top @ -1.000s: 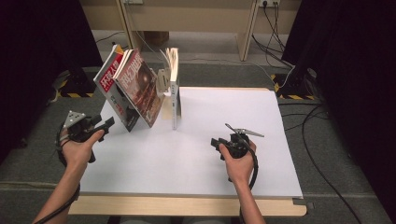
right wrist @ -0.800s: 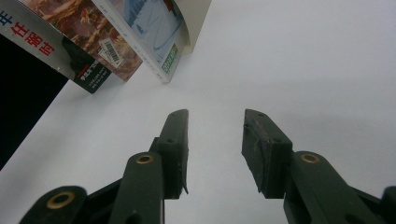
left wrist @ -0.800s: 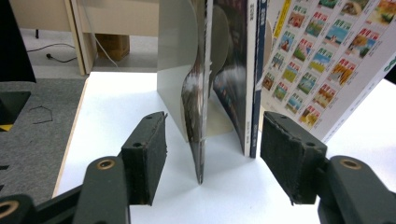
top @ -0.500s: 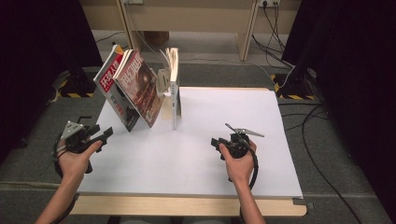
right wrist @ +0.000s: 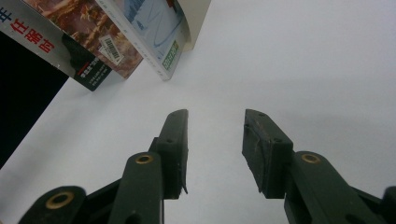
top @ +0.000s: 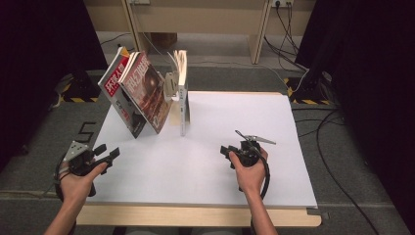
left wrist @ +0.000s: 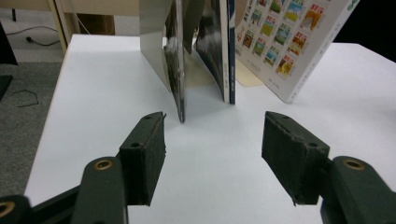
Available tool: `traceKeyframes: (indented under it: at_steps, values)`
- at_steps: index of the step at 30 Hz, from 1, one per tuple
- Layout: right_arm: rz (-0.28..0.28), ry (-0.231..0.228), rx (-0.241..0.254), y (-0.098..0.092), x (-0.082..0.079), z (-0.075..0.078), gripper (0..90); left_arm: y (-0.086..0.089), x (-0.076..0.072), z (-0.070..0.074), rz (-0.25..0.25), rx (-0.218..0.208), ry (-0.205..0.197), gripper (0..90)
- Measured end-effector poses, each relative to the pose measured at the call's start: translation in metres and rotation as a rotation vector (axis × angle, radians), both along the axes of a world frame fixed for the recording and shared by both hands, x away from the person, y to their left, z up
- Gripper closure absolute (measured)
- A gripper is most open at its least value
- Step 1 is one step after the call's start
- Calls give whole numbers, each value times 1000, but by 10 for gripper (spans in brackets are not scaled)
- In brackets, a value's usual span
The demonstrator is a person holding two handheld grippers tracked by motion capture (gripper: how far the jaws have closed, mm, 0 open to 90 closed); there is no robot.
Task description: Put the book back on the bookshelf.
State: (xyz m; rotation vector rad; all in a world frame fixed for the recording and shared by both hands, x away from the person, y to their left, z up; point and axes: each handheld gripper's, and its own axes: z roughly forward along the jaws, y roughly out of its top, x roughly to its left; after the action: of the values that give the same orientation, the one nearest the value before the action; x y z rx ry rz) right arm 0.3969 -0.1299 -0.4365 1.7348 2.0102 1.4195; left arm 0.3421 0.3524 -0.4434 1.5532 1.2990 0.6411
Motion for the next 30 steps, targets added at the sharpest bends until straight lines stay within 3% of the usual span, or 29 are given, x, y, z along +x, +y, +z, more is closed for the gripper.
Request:
traceKeyframes:
  at_steps: [6, 9, 14, 15, 30]
  values:
    - [2, 4, -2, 2, 0, -2, 611, 8, -14, -14, 8, 23, 28, 380]
    - [7, 9, -6, 4, 0, -4, 612, 16, -24, -27, 27, 17, 58, 380]
    - [5, 11, -7, 4, -1, -5, 610, 22, -31, -36, 52, 12, 65, 381]
    - [2, 24, -2, 5, -1, -6, 609, 24, -34, -40, 60, -5, 71, 382]
    - [21, 57, -47, 13, 0, -24, 600, 27, -41, -51, 52, -8, 71, 382]
